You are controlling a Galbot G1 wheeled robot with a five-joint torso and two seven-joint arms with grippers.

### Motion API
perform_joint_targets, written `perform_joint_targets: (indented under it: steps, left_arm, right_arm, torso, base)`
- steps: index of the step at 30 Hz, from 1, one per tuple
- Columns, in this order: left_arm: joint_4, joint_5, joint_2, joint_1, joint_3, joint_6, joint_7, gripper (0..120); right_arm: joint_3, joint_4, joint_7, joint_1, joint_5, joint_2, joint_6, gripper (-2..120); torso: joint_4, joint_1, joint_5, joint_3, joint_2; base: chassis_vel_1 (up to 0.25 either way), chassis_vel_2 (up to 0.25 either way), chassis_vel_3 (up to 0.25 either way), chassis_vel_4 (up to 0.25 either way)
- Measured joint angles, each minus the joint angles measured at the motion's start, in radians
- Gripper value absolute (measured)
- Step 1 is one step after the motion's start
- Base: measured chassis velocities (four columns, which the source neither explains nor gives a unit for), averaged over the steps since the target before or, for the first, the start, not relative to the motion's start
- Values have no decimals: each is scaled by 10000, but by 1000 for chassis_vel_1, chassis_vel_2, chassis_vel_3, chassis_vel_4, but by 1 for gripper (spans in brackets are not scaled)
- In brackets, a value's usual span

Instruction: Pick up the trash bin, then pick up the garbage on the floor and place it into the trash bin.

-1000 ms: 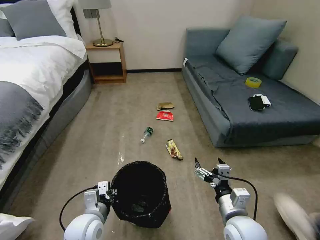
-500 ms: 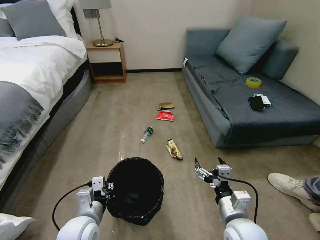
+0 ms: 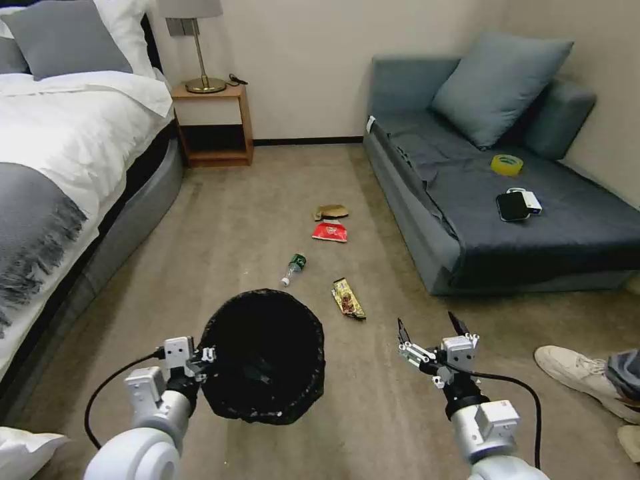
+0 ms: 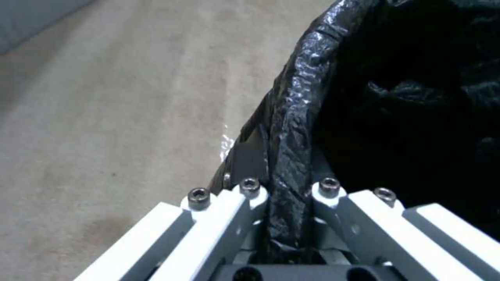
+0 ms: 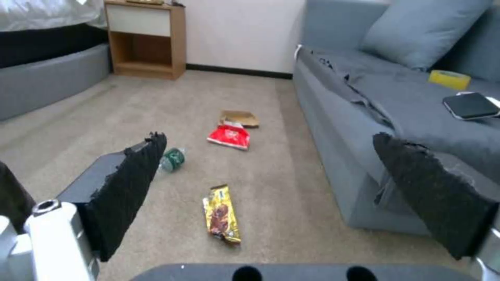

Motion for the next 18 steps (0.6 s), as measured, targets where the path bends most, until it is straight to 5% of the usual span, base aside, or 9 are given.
perform_joint_targets:
  steps: [7, 18]
  left_arm:
    - [-201, -304, 23, -47, -601, 18, -14, 4]
    - [-266, -571, 12, -60, -905, 19, -20, 4]
  right_arm:
    - [-155, 43, -99, -108, -320, 91, -3, 100]
    - [-246, -25, -123, -174, -515, 175, 206, 100]
  torso:
    - [0, 0, 0, 0, 0]
    - [0, 0, 0, 0, 0]
  base:
    - [0, 0, 0, 0]
    - [0, 0, 0, 0]
